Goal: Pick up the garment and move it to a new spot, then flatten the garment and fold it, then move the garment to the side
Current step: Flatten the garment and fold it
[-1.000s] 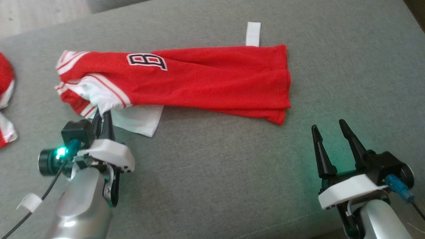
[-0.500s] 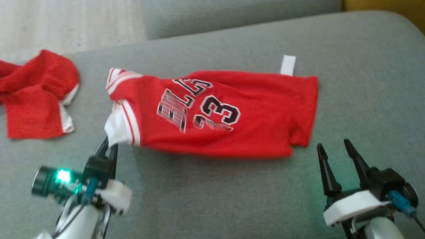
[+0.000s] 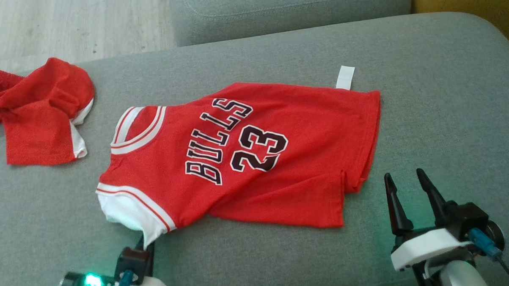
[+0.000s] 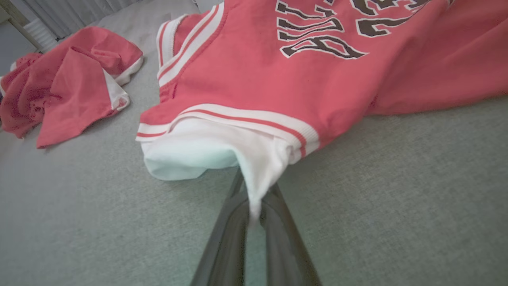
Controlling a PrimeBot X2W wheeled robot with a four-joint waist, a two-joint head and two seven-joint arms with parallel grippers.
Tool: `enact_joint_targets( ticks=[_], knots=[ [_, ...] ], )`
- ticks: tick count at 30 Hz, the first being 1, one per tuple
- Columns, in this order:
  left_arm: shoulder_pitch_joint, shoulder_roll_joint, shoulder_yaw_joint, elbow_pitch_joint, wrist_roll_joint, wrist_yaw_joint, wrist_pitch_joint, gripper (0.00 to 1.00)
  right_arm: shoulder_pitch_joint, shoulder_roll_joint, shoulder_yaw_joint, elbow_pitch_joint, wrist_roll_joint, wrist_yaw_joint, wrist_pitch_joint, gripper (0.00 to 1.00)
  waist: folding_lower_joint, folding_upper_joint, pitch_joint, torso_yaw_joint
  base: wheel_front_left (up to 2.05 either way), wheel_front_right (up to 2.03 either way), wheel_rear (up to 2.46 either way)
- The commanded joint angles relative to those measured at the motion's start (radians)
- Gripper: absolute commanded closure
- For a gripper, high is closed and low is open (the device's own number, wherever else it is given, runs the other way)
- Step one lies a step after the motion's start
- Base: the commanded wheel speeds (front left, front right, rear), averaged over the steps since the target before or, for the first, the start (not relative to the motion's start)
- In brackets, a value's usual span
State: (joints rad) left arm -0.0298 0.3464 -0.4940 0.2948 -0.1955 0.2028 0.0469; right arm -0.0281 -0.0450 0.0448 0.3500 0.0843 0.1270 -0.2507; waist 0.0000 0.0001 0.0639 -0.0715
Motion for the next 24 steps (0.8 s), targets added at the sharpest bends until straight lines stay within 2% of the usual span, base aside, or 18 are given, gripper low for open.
enact_joint_targets(
  ticks=[1,4,5,6,7,14,20,24],
  knots=[
    [-0.023,-0.007,0.035,-0.009,-0.018,0.007,-0.013,1.00,-0.032,-0.005,0.013,-0.025,-0.010,0.004,-0.011,0.00,0.0000,-0.0001,0.000,-0.002,0.00,0.00,0.00],
    [-0.022,-0.033,0.037,0.020,-0.041,0.005,-0.031,1.00,-0.032,-0.005,0.007,-0.023,-0.013,0.004,-0.011,0.00,0.0000,-0.0001,-0.003,-0.003,0.00,0.00,0.00],
    [-0.024,-0.038,0.039,0.026,-0.046,0.004,-0.042,0.81,-0.032,-0.005,0.006,-0.022,-0.014,0.004,-0.011,0.00,0.0000,-0.0001,-0.004,-0.002,0.00,0.00,0.00],
    [-0.024,-0.045,0.041,0.031,-0.053,0.003,-0.053,0.47,-0.032,-0.005,0.003,-0.022,-0.014,0.004,-0.011,0.00,0.0000,-0.0001,-0.007,0.000,0.00,0.00,0.00],
    [-0.024,-0.053,0.043,0.034,-0.062,0.000,-0.063,0.00,-0.031,-0.005,0.000,-0.022,-0.015,0.004,-0.011,0.00,0.0000,-0.0001,-0.009,0.003,0.00,0.00,0.00],
    [-0.005,-0.092,0.063,0.024,-0.116,-0.008,-0.128,0.00,-0.018,-0.005,-0.012,-0.016,-0.016,0.004,-0.011,0.00,0.0000,-0.0001,-0.033,0.034,0.00,0.00,0.00],
    [0.020,-0.114,0.100,-0.041,-0.156,0.004,-0.216,0.00,-0.023,-0.005,-0.048,0.004,-0.026,0.004,-0.011,0.00,0.0000,-0.0001,-0.052,0.091,0.00,0.00,0.00],
    [0.025,-0.128,0.119,-0.084,-0.170,0.011,-0.259,0.00,-0.056,-0.005,-0.081,0.066,-0.043,0.004,-0.002,0.00,0.0000,-0.0001,-0.054,0.129,0.00,0.00,0.00]
  ],
)
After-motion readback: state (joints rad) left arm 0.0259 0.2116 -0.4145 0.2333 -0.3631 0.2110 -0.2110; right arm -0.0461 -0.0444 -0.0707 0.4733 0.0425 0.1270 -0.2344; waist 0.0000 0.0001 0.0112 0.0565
